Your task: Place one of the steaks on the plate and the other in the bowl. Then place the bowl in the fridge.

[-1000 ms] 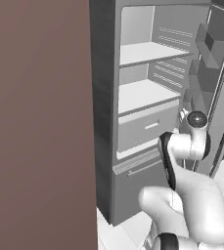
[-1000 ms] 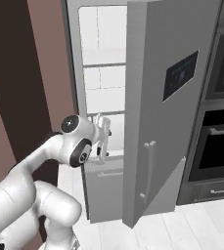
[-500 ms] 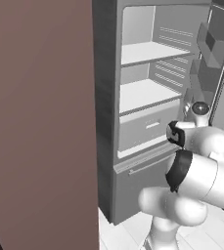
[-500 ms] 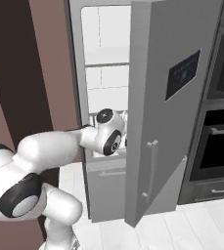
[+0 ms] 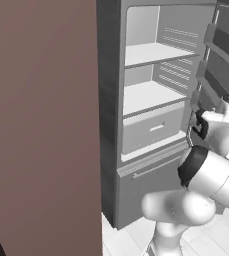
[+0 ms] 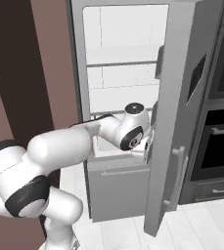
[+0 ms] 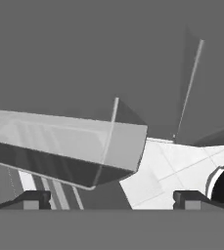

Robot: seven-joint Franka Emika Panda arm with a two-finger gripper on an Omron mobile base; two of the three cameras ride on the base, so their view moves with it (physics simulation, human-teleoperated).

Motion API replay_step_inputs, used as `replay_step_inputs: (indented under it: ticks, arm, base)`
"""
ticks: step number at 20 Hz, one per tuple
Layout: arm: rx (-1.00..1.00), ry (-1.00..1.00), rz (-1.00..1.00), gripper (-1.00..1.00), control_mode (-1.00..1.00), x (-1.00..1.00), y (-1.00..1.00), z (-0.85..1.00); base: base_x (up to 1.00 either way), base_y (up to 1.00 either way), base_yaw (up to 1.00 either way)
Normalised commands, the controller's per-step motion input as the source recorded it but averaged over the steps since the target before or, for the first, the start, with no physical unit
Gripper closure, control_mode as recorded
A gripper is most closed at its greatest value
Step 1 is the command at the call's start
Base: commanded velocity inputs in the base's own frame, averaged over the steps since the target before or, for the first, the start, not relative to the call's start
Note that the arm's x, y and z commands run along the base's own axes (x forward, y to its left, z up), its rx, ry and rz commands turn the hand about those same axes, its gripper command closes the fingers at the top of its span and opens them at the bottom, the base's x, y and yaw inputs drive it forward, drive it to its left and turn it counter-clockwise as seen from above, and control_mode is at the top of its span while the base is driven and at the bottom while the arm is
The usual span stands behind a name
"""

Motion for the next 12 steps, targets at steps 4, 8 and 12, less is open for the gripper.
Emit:
replay_step_inputs:
  ticks: [4,8,12]
  arm:
    - [0.08,0.0,-0.04,-1.0,-1.0,0.0,-1.0,-0.26]
    - [0.1,-0.04,-0.02,-1.0,-1.0,0.02,-1.0,-0.11]
    - [0.2,-0.1,0.03,-1.0,-1.0,-0.31,-0.71,0.48]
  base:
    - [0.0,0.0,0.0]
    - [0.0,0.0,0.0]
    - [0.0,0.0,0.0]
